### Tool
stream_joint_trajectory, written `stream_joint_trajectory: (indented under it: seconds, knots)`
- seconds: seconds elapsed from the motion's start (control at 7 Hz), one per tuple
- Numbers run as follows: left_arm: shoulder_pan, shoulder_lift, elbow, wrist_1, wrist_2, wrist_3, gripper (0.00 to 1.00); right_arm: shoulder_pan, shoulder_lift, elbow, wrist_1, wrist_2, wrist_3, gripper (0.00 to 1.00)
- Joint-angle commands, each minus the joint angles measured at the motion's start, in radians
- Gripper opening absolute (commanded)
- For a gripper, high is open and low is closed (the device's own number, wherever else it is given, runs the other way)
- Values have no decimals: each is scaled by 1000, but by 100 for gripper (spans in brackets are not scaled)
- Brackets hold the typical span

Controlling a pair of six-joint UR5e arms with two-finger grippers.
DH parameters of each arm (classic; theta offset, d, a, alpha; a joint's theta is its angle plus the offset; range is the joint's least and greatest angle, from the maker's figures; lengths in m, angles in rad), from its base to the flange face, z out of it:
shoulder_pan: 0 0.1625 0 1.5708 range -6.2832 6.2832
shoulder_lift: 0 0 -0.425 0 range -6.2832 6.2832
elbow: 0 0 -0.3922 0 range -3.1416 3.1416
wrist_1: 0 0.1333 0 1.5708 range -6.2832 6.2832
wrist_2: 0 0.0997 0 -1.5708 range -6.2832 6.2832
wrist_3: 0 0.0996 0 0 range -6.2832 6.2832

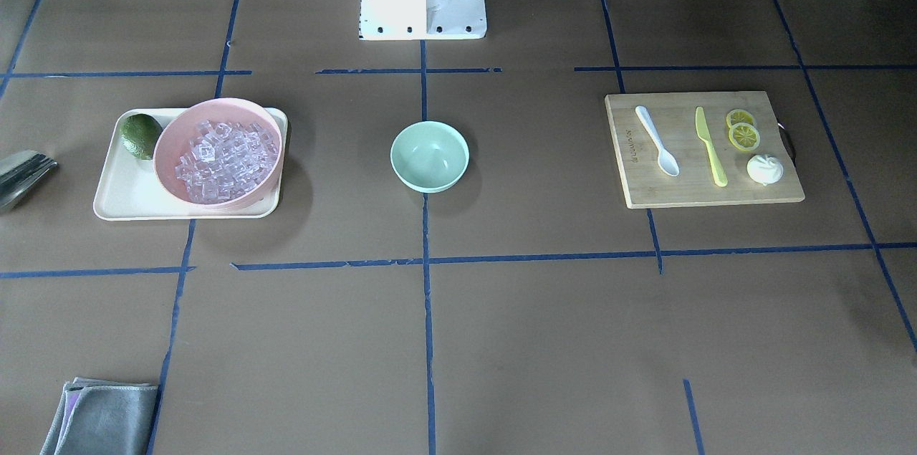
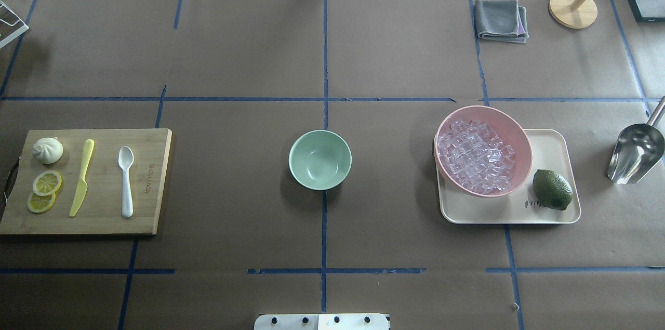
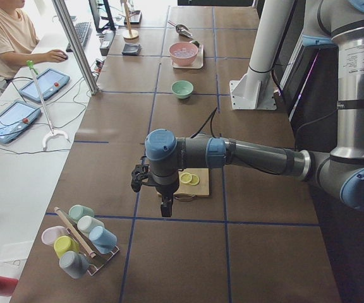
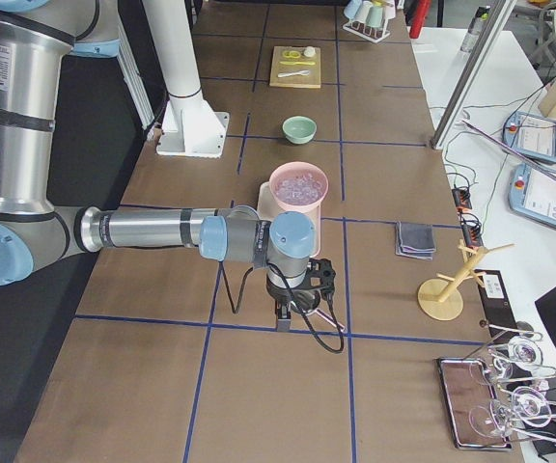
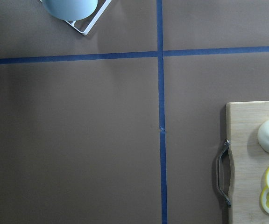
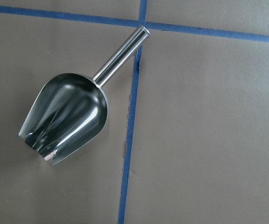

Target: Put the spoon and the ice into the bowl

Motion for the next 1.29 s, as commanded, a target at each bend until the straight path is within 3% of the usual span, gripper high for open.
stream_joint_trajectory:
  seconds: [0.0,0.43,0.86,1.14]
  knots:
    - [5,11,-9,-15,-3,11,100,1,-5,0,18,16,2,100]
    - [8,13,-12,-21,-4,11,100,1,-35,4,21,82,2,100]
    - [8,22,-26,-18,-21,9,100,-34,-39,76,21,152,22,100]
    - [31,22,0,-23,-101,21,100,-207,-24,223,24,158,355,99]
